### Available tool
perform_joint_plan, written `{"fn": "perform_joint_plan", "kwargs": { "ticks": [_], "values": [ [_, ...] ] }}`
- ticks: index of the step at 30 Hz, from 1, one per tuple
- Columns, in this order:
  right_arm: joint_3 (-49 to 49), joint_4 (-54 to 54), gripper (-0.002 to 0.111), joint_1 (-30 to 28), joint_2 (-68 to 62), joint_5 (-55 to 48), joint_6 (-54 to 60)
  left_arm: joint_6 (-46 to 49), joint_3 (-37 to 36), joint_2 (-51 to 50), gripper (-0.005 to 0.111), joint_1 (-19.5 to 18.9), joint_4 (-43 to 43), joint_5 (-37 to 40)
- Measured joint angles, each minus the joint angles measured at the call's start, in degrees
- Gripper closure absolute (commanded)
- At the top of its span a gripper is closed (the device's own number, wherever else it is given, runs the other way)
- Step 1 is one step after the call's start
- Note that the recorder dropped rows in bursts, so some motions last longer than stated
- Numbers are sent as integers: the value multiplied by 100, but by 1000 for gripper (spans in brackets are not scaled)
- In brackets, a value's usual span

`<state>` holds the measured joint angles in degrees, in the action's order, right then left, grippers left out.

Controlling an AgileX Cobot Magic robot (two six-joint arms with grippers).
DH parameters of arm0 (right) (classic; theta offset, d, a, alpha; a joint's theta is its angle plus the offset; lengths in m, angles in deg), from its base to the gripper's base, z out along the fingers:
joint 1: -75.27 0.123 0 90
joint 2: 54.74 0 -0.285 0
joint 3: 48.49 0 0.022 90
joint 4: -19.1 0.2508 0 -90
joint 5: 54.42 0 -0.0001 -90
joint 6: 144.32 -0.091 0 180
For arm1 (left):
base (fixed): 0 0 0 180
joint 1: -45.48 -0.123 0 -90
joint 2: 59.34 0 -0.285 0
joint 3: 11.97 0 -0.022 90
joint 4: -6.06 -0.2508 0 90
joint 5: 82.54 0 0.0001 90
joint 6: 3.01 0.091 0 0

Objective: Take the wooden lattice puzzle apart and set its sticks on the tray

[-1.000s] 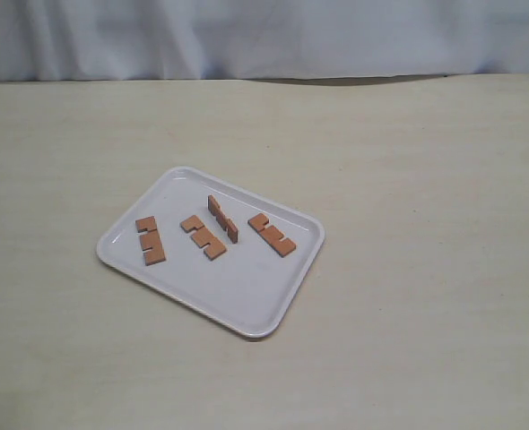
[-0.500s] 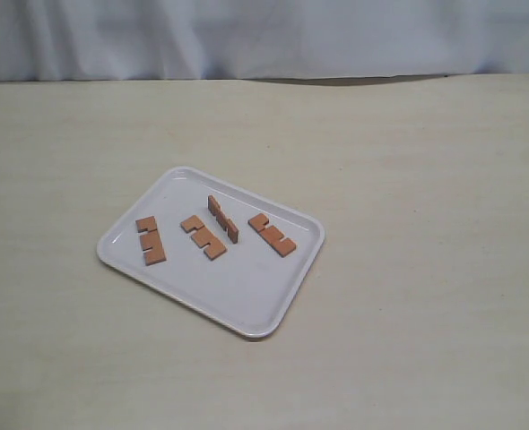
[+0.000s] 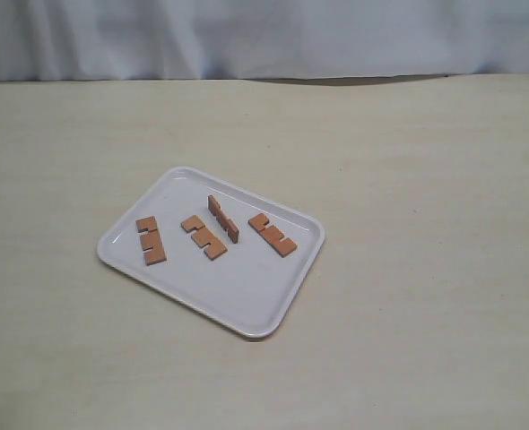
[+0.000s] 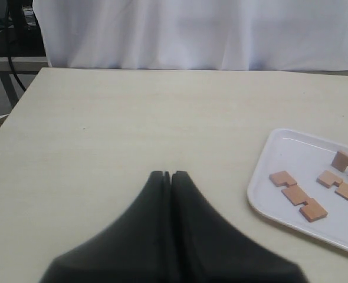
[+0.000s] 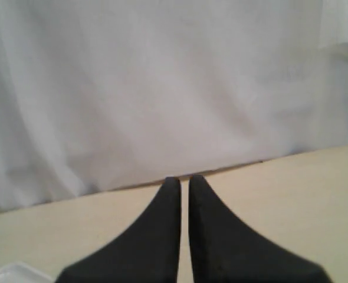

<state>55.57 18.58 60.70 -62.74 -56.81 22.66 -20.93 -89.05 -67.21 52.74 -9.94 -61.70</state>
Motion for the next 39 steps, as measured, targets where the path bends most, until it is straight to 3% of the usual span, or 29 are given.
{"fn": "perform_joint_plan", "kwargs": {
  "ticks": [14,27,39],
  "values": [
    [-112,-420,104,0,0,-352,34,0,0,0,107,0,0,0],
    [-112,-365,104,0,0,-1201,45,0,0,0,107,0,0,0],
    [-112,-260,104,0,0,-1310,45,0,0,0,107,0,0,0]
  ]
}}
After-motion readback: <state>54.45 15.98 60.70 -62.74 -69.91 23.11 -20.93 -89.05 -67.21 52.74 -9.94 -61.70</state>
